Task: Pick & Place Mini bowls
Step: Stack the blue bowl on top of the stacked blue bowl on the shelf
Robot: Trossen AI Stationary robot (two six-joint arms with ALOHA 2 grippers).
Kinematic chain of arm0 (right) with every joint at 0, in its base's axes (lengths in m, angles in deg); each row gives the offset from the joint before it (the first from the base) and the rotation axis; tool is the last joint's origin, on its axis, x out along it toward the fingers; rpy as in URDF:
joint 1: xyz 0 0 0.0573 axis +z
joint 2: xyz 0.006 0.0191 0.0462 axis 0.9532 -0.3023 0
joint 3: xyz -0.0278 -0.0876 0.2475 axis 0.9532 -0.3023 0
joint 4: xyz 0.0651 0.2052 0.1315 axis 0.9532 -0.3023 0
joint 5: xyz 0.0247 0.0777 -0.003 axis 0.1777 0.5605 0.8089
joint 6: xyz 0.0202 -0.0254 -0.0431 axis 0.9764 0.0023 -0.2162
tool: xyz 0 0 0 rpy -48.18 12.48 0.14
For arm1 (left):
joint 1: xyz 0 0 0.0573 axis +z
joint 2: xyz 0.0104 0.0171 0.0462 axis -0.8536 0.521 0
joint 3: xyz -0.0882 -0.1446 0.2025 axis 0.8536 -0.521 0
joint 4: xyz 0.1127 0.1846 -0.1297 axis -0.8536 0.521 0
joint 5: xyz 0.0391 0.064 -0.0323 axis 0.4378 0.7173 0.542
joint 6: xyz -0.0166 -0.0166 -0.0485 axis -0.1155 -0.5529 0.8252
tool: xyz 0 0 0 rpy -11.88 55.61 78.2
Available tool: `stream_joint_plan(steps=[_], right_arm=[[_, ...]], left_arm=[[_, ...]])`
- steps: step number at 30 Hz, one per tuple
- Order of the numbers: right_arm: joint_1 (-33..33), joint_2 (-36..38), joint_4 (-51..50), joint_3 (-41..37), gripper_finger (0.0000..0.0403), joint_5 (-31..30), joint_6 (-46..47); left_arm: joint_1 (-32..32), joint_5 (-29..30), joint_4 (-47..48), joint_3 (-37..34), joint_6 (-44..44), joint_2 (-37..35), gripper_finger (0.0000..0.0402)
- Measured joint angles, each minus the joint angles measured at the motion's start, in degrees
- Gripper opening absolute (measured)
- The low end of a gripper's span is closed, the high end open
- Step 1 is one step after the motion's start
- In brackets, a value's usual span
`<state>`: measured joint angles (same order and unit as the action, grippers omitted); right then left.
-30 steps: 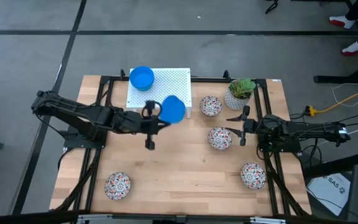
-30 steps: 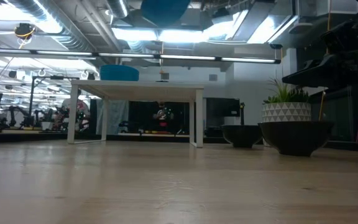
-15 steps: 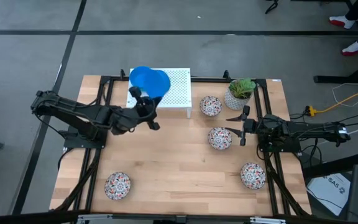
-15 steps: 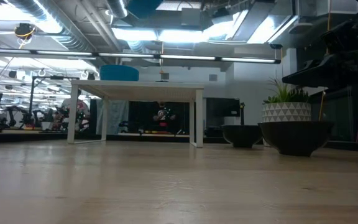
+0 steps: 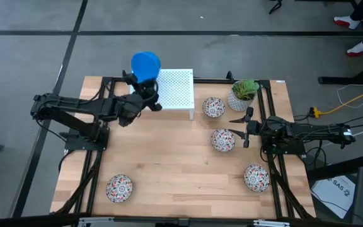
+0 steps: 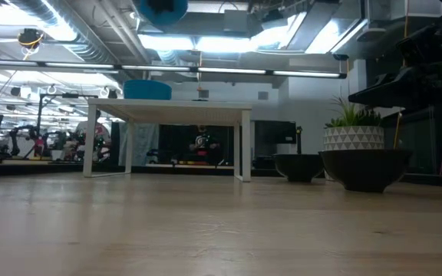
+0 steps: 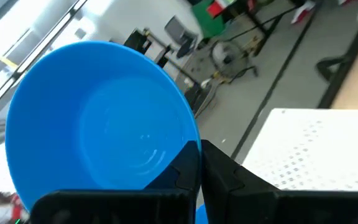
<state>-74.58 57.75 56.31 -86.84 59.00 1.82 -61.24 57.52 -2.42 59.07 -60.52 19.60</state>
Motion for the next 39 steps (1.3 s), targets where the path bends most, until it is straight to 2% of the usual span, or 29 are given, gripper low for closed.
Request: stream_joint_plan(steps=[4, 8, 15, 21, 26, 32, 36, 39], right_arm=[[0.0, 0.0, 0.0, 0.0, 0.0182, 0.0, 0.0], [0.0, 0.0, 0.0, 0.0, 0.0182, 0.0, 0.0], [0.0, 0.0, 0.0, 0.0, 0.0182, 0.0, 0.0], [0.0, 0.0, 0.0, 0.0, 0.0182, 0.1, 0.0], [0.0, 0.0, 0.0, 0.0, 0.0182, 0.1, 0.0], [0.0, 0.0, 0.0, 0.0, 0.0182, 0.0, 0.0], [0.0, 0.0, 0.0, 0.0, 0.0182, 0.0, 0.0], [0.0, 0.0, 0.0, 0.0, 0.0182, 0.0, 0.0]], left_arm=[[4.2, -0.6, 0.5, 0.4, 0.1, 0.0, 0.0004], [7.5, -4.8, 4.4, 3.8, 4.1, 0.0, 0.0004], [12.5, -10.0, 17.4, 11.4, 12.9, 0.6, 0.0004], [17.9, -19.5, 30.9, 18.0, 22.3, 3.3, 0.0004], [22.5, -25.6, 38.4, 22.1, 25.4, 7.1, 0.0004], [27.0, -37.9, 45.4, 26.2, 28.9, 11.8, 0.0004], [29.1, -40.7, 51.9, 29.4, 30.7, 15.0, 0.0004], [30.4, -44.9, 56.3, 31.5, 32.8, 17.1, 0.0004]])
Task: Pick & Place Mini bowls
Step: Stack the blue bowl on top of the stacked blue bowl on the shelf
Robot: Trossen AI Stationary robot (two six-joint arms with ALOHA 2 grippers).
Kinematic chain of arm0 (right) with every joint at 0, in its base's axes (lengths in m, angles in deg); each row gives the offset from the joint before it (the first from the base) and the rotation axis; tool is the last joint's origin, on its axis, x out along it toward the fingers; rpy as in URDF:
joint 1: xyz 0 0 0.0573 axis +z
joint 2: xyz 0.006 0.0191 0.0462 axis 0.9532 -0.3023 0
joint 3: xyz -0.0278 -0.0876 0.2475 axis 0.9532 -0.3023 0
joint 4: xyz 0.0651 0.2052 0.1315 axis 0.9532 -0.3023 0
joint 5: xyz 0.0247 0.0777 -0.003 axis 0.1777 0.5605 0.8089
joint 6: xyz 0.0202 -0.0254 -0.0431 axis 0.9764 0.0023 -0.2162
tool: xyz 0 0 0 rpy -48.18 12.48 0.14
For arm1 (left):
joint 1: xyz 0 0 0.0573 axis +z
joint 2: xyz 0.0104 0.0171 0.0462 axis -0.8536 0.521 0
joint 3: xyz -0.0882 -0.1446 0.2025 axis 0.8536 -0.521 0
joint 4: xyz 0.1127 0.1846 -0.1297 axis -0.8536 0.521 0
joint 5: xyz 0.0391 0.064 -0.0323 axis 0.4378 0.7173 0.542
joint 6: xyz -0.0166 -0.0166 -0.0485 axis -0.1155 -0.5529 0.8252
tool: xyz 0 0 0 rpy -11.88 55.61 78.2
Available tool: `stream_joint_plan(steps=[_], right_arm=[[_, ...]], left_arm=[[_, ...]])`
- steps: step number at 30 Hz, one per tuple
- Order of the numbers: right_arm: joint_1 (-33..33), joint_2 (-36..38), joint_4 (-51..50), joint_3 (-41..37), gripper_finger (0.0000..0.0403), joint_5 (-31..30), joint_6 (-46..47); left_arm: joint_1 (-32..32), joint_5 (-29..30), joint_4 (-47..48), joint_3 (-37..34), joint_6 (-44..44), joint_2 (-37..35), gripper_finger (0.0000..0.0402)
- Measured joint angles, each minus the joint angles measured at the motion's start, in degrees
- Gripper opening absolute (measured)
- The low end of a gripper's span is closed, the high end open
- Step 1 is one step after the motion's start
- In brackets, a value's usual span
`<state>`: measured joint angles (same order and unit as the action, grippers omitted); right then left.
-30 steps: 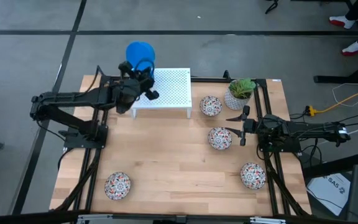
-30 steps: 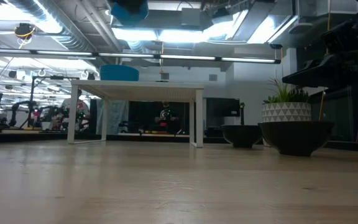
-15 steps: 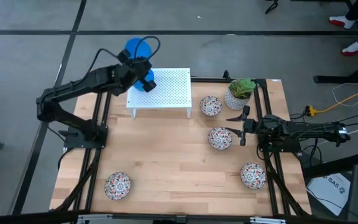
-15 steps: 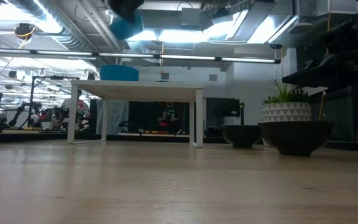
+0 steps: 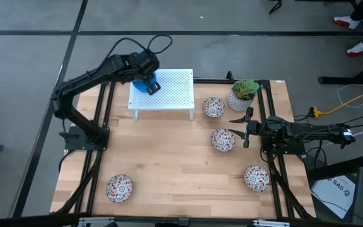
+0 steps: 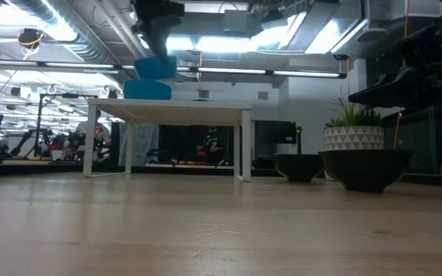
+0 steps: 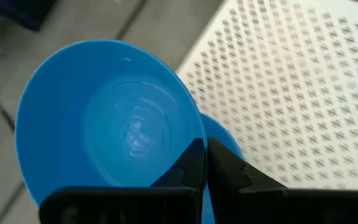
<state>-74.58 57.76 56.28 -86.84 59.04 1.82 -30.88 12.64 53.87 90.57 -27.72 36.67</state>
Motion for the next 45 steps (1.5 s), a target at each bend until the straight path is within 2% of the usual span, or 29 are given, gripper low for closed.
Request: stream_joint_plan(steps=[3, 22, 28, 35, 45], right_arm=[[0.0, 0.0, 0.0, 0.0, 0.0182, 0.0, 0.0], [0.0, 0.0, 0.0, 0.0, 0.0182, 0.0, 0.0], [0.0, 0.0, 0.0, 0.0, 0.0182, 0.0, 0.0], [0.0, 0.0, 0.0, 0.0, 0.0182, 0.0, 0.0], [0.0, 0.0, 0.0, 0.0, 0.0182, 0.0, 0.0]], left_arm=[[0.7, -2.9, 1.7, 0.4, 0.5, 1.3, 0.0004], [0.8, -5.8, 8.5, 0.4, 4.2, 4.0, 0.0004], [1.0, -9.0, 8.6, 0.4, 4.1, 4.0, 0.0005], [1.0, -9.5, 8.6, 0.3, 3.4, 4.0, 0.0022], [1.0, -6.6, 8.8, -0.9, 2.2, 4.0, 0.0065]])
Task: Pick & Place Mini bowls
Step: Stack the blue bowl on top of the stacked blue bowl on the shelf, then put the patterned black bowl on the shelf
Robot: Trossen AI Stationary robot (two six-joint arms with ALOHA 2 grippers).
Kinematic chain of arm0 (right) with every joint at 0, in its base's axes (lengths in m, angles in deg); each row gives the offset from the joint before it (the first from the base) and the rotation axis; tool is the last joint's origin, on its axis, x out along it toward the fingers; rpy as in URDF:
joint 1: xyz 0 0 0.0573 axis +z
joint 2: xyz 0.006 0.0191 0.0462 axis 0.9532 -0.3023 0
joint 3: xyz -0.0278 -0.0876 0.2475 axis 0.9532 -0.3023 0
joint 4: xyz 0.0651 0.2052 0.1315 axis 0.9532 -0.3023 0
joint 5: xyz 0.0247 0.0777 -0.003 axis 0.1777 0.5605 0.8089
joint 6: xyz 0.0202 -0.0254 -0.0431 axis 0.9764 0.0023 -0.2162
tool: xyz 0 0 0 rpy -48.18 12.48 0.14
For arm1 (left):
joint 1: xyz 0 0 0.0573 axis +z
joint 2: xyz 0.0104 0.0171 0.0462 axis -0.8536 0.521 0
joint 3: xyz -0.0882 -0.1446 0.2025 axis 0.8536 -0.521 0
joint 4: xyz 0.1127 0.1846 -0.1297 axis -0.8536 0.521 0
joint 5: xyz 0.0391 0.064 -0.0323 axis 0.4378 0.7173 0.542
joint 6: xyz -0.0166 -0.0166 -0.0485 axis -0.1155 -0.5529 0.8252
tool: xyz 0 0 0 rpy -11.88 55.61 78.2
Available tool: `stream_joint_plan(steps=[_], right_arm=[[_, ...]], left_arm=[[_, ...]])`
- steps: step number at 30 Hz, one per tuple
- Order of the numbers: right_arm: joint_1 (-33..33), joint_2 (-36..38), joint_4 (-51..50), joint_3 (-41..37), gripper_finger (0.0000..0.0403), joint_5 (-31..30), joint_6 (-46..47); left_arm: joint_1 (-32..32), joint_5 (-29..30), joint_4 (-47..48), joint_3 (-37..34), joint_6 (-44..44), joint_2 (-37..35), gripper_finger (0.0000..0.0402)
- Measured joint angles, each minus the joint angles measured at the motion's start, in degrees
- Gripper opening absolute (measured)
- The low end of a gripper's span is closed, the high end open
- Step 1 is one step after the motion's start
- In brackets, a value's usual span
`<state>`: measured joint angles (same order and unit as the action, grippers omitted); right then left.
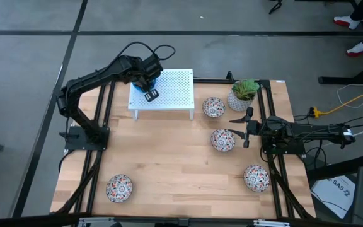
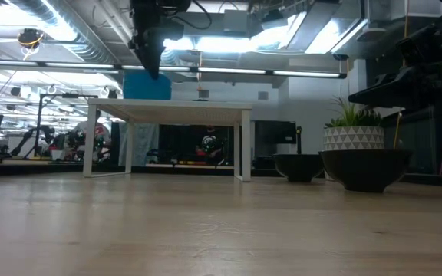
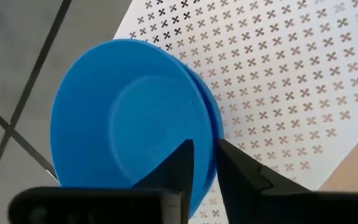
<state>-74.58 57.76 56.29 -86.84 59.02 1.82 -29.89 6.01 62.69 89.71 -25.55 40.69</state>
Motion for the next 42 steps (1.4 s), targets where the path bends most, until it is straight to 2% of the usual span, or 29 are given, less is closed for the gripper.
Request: stream_joint_plan(steps=[8, 13, 17, 22, 27, 32, 36, 38, 42], right_arm=[[0.0, 0.0, 0.0, 0.0, 0.0182, 0.0, 0.0], [0.0, 0.0, 0.0, 0.0, 0.0182, 0.0, 0.0], [0.0, 0.0, 0.0, 0.0, 0.0182, 0.0, 0.0], [0.0, 0.0, 0.0, 0.0, 0.0182, 0.0, 0.0], [0.0, 0.0, 0.0, 0.0, 0.0182, 0.0, 0.0], [0.0, 0.0, 0.0, 0.0, 0.0182, 0.0, 0.0], [0.0, 0.0, 0.0, 0.0, 0.0182, 0.0, 0.0], [0.0, 0.0, 0.0, 0.0, 0.0182, 0.0, 0.0], [0.0, 0.0, 0.0, 0.0, 0.0182, 0.0, 0.0]], left_arm=[[-0.8, -4.7, -0.2, 1.0, -0.6, 0.0, 0.0112], [-1.4, -4.0, -0.2, 2.6, -2.0, 0.0, 0.0132], [-1.6, -3.0, -0.4, 4.0, -2.6, 0.0, 0.0132], [-1.7, -0.8, -0.4, 4.3, -2.6, 0.0, 0.0111], [-3.3, -1.3, -0.4, 4.3, -2.5, 0.0, 0.007], [-8.7, -1.5, -0.4, 4.3, -3.2, 0.0, 0.0015], [-14.4, -2.1, -0.4, 4.1, -3.7, 0.0, 0.0004], [-17.2, -5.8, -0.1, 3.7, -6.3, -0.1, 0.0002], [-23.1, -17.5, -0.3, 3.7, -12.4, -0.1, 0.0002]])
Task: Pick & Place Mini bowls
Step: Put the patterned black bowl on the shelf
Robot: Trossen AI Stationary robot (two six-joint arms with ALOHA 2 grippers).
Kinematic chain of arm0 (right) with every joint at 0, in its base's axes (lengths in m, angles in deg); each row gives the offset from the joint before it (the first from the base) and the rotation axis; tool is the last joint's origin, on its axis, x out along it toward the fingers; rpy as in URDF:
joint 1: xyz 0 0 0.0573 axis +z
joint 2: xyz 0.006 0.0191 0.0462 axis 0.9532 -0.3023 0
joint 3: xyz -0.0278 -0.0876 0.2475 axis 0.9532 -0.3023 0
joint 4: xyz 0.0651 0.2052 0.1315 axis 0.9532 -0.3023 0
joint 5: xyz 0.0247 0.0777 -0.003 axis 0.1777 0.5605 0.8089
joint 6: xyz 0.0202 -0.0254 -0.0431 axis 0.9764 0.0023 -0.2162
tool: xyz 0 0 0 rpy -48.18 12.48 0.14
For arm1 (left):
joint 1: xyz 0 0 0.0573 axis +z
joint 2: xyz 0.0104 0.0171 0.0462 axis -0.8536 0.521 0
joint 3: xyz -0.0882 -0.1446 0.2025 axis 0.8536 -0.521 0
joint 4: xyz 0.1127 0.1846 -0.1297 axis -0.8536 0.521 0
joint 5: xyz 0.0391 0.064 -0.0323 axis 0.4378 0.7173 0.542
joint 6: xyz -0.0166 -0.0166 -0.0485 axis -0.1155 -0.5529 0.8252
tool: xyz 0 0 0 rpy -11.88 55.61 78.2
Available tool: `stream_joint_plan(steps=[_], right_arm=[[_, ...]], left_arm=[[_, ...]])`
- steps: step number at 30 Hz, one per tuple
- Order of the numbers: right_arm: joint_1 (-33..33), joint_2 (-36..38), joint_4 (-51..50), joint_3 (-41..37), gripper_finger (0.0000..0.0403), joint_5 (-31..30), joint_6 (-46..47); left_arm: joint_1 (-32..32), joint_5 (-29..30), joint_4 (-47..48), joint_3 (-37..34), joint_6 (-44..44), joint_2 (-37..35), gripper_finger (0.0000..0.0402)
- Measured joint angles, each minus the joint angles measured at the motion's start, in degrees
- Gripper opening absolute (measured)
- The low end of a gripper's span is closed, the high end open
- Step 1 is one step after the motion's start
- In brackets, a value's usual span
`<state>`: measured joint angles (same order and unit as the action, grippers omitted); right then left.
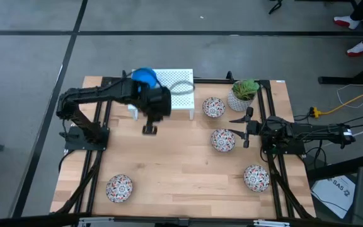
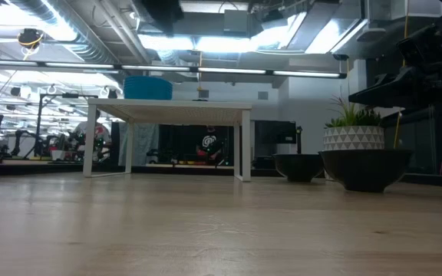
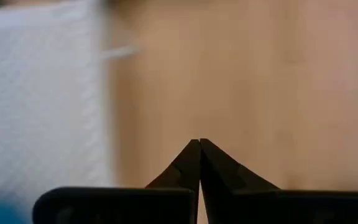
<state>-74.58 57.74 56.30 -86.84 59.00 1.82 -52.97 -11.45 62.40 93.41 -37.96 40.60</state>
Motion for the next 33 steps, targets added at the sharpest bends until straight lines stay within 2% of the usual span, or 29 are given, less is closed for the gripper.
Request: stream_joint_plan(steps=[4, 16, 25, 33], right_arm=[[0.0, 0.0, 0.0, 0.0, 0.0182, 0.0, 0.0], [0.0, 0.0, 0.0, 0.0, 0.0182, 0.0, 0.0], [0.0, 0.0, 0.0, 0.0, 0.0182, 0.0, 0.0], [0.0, 0.0, 0.0, 0.0, 0.0182, 0.0, 0.0]], left_arm=[[-6.1, -4.9, -0.4, 0.0, 1.4, 0.0, 0.0002], [-24.9, -4.1, -0.5, 0.0, 23.7, 0.0, 0.0002], [-37.8, -3.2, -0.5, -0.1, 56.7, 0.0, 0.001], [-47.7, 4.7, -0.1, -0.1, 85.1, 0.5, 0.0025]])
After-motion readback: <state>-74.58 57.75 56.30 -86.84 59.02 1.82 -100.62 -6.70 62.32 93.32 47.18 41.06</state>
